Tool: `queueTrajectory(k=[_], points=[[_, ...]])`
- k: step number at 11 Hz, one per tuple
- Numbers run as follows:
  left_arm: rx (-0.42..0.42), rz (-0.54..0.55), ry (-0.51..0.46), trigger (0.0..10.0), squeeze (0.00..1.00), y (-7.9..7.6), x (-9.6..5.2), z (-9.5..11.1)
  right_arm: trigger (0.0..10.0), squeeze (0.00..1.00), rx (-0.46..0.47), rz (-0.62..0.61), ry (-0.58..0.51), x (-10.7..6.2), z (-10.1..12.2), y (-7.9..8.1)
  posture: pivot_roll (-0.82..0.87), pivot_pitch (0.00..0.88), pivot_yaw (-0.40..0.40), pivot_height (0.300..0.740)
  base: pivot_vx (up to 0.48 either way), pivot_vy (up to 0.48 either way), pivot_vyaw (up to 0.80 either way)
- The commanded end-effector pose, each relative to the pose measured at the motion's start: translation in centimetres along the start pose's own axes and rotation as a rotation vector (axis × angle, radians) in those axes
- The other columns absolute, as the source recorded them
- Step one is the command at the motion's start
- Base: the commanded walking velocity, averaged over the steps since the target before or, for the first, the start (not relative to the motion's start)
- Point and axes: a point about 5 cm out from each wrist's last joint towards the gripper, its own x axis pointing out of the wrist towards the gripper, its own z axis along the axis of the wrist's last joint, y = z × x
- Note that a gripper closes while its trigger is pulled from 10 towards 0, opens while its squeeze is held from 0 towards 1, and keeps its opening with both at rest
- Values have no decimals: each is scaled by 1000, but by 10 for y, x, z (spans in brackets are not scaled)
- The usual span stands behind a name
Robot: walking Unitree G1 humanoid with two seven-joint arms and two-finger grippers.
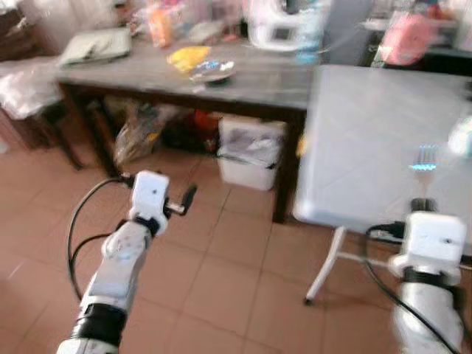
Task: Setting the table
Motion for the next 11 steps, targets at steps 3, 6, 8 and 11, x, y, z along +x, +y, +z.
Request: queueTrajectory(k=[3, 6, 8, 11], points=[[-2, -16, -15, 10000, 0, -3, 1, 2, 10000, 0, -3, -18, -20, -1, 3, -4, 44, 68, 58, 740, 0, 234, 0], [-46, -93, -37, 10000, 0, -14, 1, 5, 10000, 0, -7, -17, -17, -2, 2, -4, 40, 68, 58, 740, 0, 0, 0], [-52, -98, -32, 10000, 0, -14, 1, 4, 10000, 0, -13, -14, -20, -2, 3, -4, 37, 67, 56, 740, 122, 0, 0], [-59, -122, -34, 10000, 0, -16, 3, 7, 10000, 0, -20, -14, -23, 0, 2, -5, 38, 66, 60, 740, 295, 0, 0]])
